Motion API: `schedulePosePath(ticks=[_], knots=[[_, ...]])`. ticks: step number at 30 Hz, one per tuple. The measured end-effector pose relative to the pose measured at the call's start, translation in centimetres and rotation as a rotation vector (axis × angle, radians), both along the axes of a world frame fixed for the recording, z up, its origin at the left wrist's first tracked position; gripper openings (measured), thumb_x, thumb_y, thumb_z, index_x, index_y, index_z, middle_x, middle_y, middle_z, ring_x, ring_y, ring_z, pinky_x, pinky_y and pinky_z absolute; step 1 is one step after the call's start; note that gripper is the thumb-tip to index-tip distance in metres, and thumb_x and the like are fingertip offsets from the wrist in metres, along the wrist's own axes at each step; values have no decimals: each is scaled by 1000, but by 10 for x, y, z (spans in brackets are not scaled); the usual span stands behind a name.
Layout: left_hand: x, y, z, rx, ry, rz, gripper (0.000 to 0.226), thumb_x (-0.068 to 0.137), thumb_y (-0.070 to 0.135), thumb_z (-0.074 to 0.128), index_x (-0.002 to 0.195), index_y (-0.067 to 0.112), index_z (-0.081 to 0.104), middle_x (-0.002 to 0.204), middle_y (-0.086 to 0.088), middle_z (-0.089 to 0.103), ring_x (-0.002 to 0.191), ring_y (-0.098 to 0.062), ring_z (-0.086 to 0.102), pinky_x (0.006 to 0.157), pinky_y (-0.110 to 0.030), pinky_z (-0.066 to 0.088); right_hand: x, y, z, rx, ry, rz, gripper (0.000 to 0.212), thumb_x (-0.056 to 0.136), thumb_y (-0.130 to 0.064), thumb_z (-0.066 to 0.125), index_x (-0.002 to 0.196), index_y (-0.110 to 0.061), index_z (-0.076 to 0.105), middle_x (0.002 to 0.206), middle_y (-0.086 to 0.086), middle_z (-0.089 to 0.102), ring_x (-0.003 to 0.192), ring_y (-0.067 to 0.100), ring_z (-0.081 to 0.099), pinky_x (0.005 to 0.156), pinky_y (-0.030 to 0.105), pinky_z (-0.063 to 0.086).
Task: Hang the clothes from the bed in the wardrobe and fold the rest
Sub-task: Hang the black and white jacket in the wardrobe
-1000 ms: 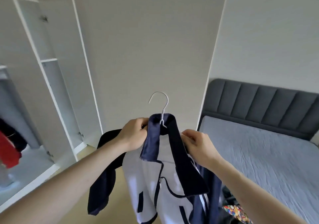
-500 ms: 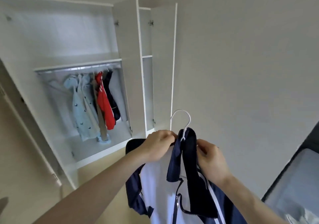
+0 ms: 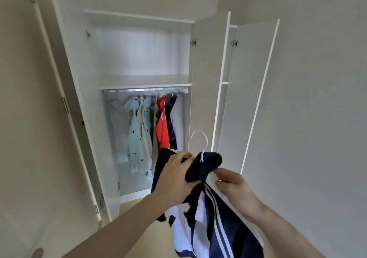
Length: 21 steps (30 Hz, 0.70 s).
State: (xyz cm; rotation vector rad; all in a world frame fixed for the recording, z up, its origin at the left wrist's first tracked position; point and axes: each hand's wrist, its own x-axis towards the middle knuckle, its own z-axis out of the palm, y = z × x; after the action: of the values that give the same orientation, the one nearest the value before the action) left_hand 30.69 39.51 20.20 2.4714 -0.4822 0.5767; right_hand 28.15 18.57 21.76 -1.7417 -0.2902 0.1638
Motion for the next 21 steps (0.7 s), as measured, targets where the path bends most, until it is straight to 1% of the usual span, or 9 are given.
schedulePosePath(ticks=[3, 5, 7, 10, 13, 14, 16, 19, 21], knots=[[45, 42, 1, -51, -118, 72, 20, 85, 13, 74, 101, 24, 79, 108, 19, 63, 99, -5, 58, 85, -33, 52, 45, 27, -7, 11, 21, 11, 40, 89, -3, 53, 120, -18, 74, 114, 12, 76, 112, 30, 71, 102, 46, 55], [69, 64, 6, -106, -143, 121, 16, 87, 19, 76, 94, 32, 81, 95, 30, 65, 87, 5, 60, 74, -15, 47, 74, 43, -12, 50, 64, -55, 38, 96, 3, 57, 128, -15, 68, 118, 14, 74, 115, 32, 70, 108, 52, 51], [94, 84, 6, -121, -136, 180, 13, 87, 28, 76, 96, 36, 81, 83, 33, 60, 78, 7, 58, 63, -9, 39, 104, 63, -13, 100, 99, -85, 40, 97, 4, 58, 131, -16, 65, 118, 17, 74, 110, 36, 71, 105, 54, 53], [122, 96, -6, -90, -96, 254, 15, 90, 33, 74, 102, 39, 79, 82, 21, 52, 76, -2, 49, 58, -16, 31, 143, 92, -13, 98, 82, -89, 39, 98, 0, 62, 131, -21, 64, 115, 17, 74, 109, 37, 71, 103, 53, 55], [144, 97, -18, -101, 42, 228, 21, 93, 33, 59, 107, 44, 71, 80, 14, 51, 71, -7, 50, 56, -22, 38, 179, 117, -16, 100, 78, -70, 37, 97, 1, 62, 129, -19, 65, 107, 9, 78, 102, 28, 74, 98, 48, 58], [152, 99, -20, -157, 139, 168, 22, 91, 33, 55, 106, 44, 68, 77, 11, 55, 68, -8, 54, 58, -29, 45, 194, 125, -18, 114, 88, -62, 36, 98, 1, 61, 127, -19, 65, 105, 7, 79, 100, 27, 75, 96, 45, 59], [165, 106, -20, -322, 359, 29, 29, 83, 30, 55, 105, 46, 64, 77, 9, 63, 67, -10, 60, 72, -44, 57, 221, 136, -22, 148, 118, -48, 34, 99, 2, 61, 121, -23, 65, 104, 3, 80, 98, 23, 76, 88, 37, 61], [189, 119, -19, -443, 588, -56, 64, 73, 40, 66, 130, 64, 51, 89, 11, 70, 89, -13, 67, 99, -43, 53, 263, 150, -30, 171, 149, -13, 33, 100, 0, 62, 123, -24, 66, 106, 1, 80, 96, 20, 77, 81, 31, 61], [219, 121, -18, -354, 619, -43, 84, 68, 56, 78, 136, 73, 34, 88, 22, 68, 87, 0, 64, 106, -42, 46, 297, 158, -38, 167, 162, 21, 35, 100, -2, 63, 128, -22, 65, 107, 1, 80, 100, 22, 77, 89, 38, 61]])
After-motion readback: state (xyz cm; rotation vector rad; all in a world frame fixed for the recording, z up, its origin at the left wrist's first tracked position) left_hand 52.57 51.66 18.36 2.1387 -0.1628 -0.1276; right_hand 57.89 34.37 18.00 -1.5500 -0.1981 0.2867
